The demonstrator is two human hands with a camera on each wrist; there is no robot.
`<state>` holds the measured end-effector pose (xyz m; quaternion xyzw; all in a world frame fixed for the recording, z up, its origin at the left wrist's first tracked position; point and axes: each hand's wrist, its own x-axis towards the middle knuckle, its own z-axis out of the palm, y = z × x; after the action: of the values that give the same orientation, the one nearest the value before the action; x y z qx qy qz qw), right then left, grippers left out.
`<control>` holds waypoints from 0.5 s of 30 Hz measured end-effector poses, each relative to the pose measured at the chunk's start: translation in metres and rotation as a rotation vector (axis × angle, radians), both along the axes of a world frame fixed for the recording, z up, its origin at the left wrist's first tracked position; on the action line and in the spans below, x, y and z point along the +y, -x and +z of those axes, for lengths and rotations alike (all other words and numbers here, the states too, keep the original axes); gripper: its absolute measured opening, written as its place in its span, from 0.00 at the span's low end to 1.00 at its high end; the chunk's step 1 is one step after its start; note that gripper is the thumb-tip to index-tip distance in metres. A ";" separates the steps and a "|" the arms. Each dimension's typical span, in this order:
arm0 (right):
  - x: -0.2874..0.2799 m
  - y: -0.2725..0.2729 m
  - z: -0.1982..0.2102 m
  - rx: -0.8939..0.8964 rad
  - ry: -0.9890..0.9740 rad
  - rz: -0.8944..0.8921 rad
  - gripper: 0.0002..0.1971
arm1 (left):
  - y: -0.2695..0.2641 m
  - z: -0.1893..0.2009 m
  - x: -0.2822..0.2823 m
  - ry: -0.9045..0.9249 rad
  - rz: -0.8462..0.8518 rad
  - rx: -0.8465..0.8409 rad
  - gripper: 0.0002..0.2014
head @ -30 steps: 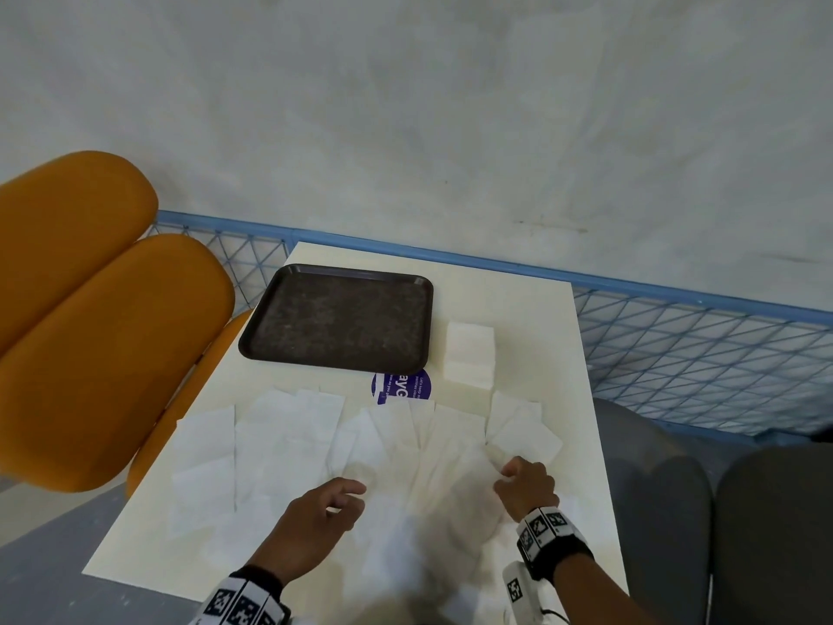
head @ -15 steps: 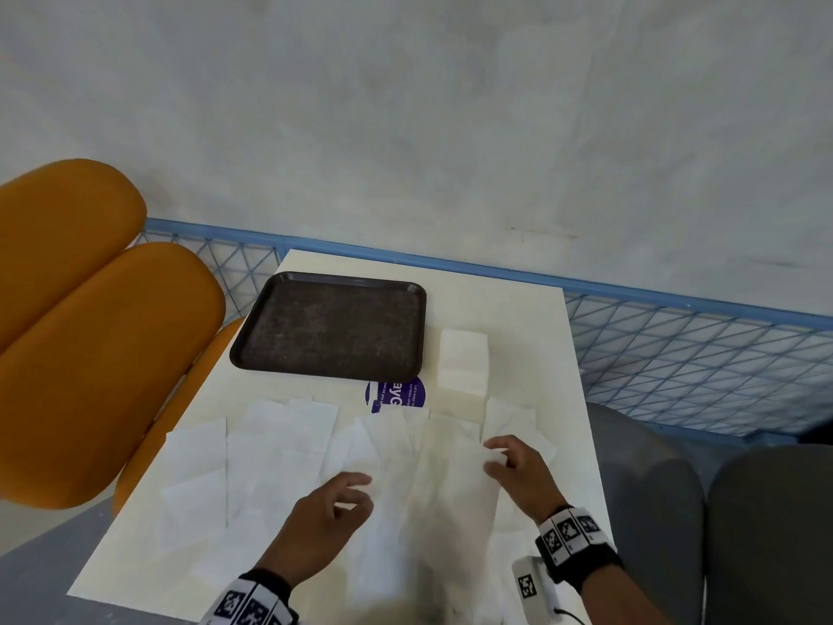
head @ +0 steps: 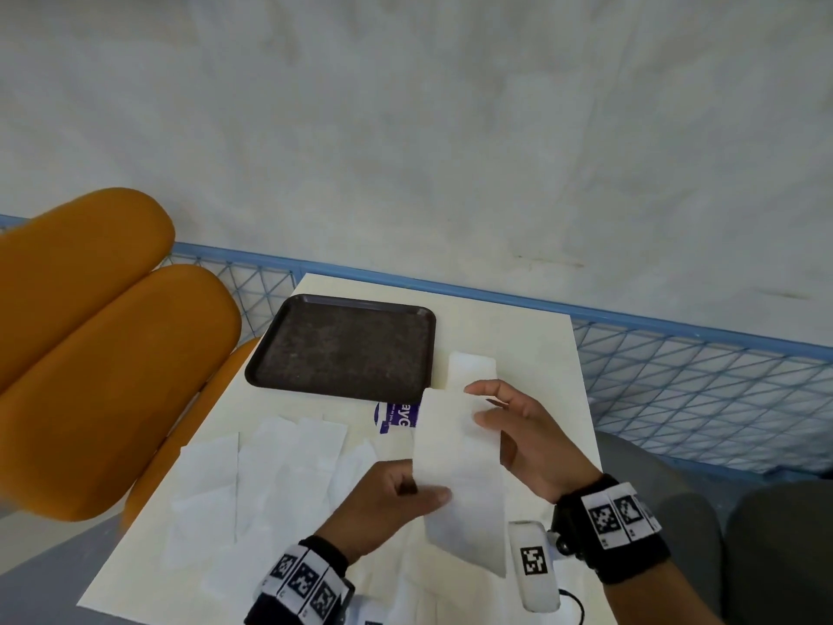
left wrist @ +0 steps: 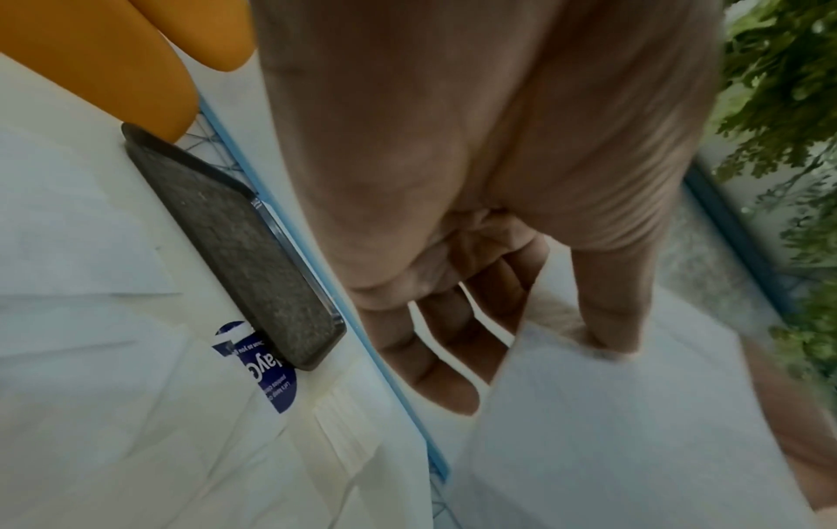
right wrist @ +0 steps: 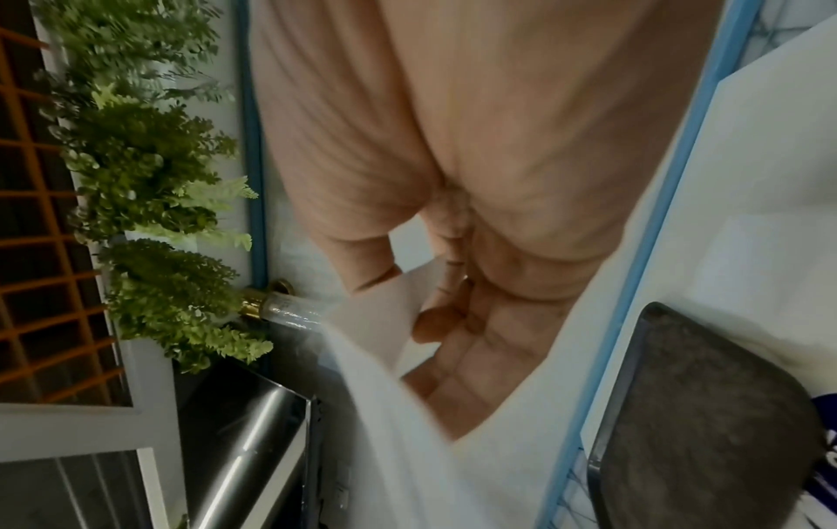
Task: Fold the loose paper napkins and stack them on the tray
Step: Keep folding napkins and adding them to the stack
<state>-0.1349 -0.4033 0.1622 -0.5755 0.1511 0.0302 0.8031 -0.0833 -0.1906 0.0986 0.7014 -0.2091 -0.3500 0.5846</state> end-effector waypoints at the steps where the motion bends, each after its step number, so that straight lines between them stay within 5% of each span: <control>1: -0.002 -0.001 -0.003 0.023 0.004 -0.036 0.14 | -0.001 0.001 0.001 0.008 0.004 0.002 0.08; 9: -0.008 -0.002 -0.029 0.110 -0.017 -0.169 0.19 | -0.008 0.010 0.010 -0.016 0.066 -0.026 0.03; 15: 0.010 -0.001 -0.023 -0.117 0.128 -0.140 0.31 | -0.016 0.012 0.008 -0.053 0.169 0.003 0.08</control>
<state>-0.1334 -0.3929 0.1390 -0.6144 0.1453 -0.0694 0.7724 -0.0674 -0.1824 0.1108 0.7311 -0.1389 -0.3059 0.5937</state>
